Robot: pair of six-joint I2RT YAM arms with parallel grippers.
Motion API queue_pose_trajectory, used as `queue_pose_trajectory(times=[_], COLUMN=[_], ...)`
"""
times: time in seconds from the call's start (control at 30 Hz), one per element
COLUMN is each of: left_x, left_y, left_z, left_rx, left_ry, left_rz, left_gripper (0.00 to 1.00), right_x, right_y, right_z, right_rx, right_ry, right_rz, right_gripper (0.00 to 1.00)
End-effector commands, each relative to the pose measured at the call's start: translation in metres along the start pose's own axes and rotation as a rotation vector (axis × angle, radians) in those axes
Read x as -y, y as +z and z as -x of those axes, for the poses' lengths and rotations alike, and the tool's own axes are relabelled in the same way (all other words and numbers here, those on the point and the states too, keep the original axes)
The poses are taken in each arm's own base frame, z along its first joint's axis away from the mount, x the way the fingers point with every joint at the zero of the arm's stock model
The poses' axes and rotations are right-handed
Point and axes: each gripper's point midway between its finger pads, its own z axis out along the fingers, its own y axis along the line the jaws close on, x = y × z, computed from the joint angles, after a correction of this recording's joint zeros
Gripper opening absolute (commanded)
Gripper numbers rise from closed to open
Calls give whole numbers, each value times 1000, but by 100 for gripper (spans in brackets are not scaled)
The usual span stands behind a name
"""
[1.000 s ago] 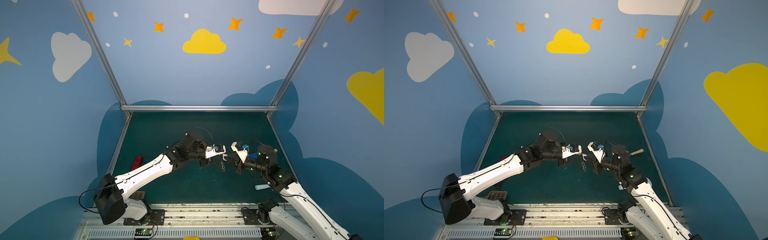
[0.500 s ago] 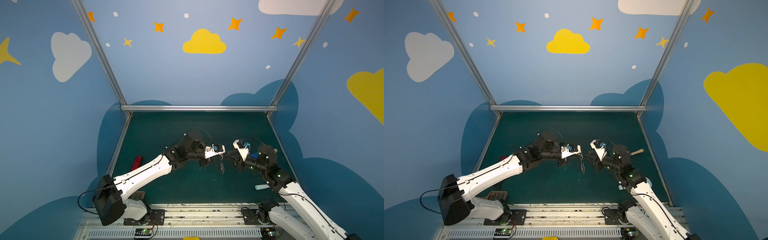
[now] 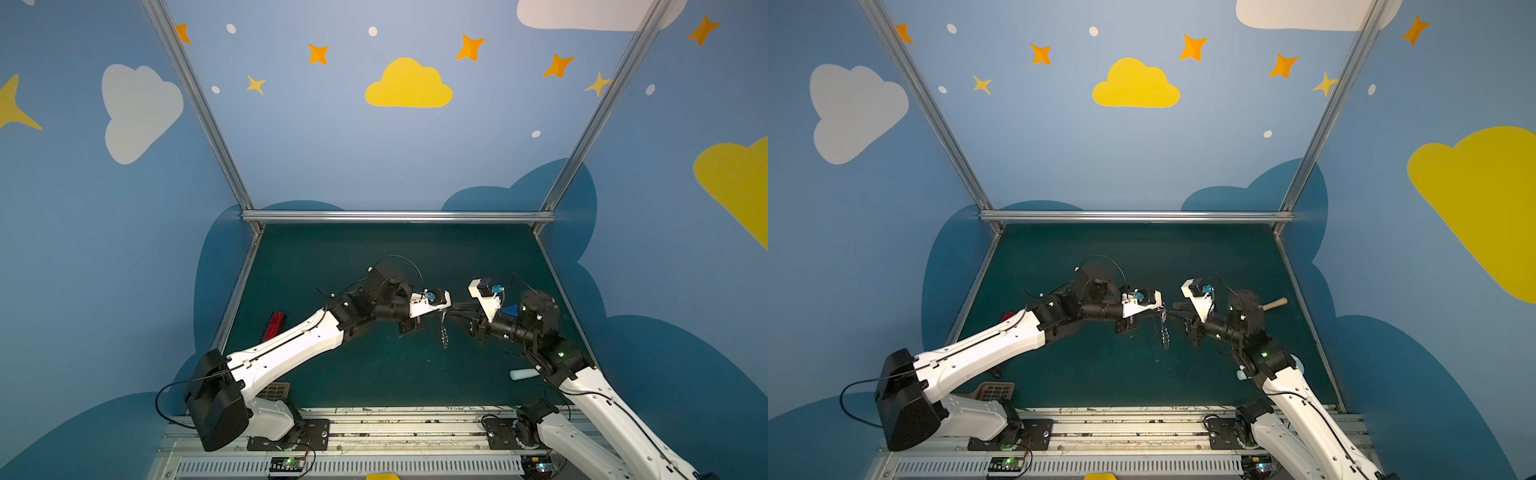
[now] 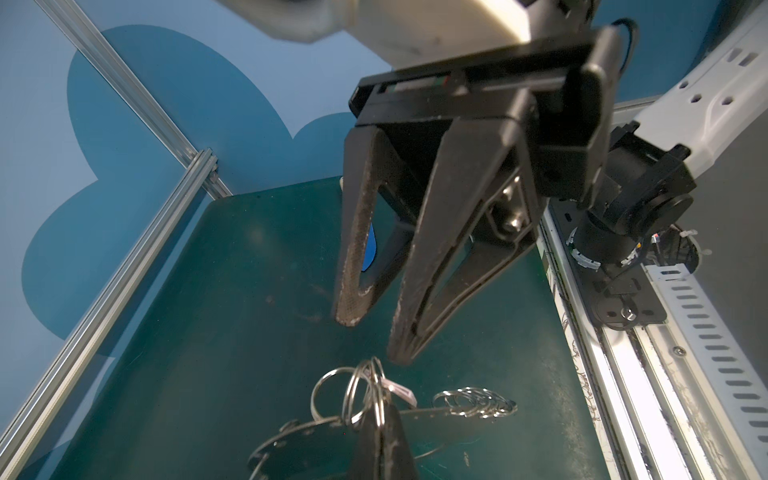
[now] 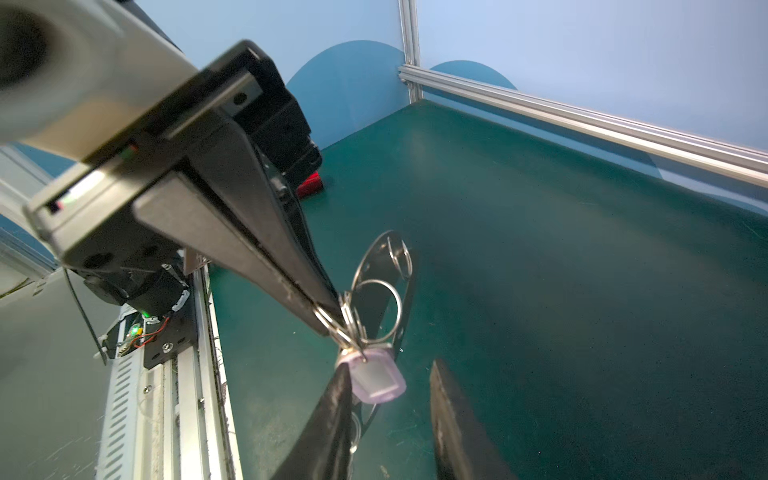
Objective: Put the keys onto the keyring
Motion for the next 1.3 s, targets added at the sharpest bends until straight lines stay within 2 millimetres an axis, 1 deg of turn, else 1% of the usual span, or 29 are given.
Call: queue_pose_trajectory(times=[0.0,0.23,0.4,0.5,0.57,0.67,0.77,0.87,0.97,1.0,1.1,1.2,1.27], left_x=[-1,0,-2,-2,-2,-2,1,4,5,4,5,4,5], left_y=[-5,-6,-6,-6,-6,-7,-8,-9,-8,-8,-8,-7,-6], left_z=[18,20,20,20,21,22,23,24,23,23,25,24,25], left_rx=[62,76,78,84,85,91,102,118,122,123,132,134,141], left_ry=[51,82,92,96,96,102,112,118,116,115,118,114,114], left_rz=[-1,1,14,12,14,15,11,0,-4,-3,-3,-3,-8], left_gripper=[4,4,4,4,4,4,4,4,4,4,4,4,4], right_x=[-8,-9,-10,-11,-11,-3,8,11,5,1,-10,-15,-15], right_y=[-2,3,2,2,3,1,-5,-10,-11,-10,-11,-11,-10], right_z=[25,20,16,17,15,7,2,7,9,2,-5,-6,-7], right_rx=[46,21,12,21,14,-11,-2,26,32,19,9,16,17], right_ry=[-4,42,64,75,91,119,154,206,228,243,262,272,278], right_rz=[45,74,76,88,96,50,-8,-8,33,59,124,158,160], right_gripper=[31,22,22,19,19,29,31,32,27,25,23,21,21])
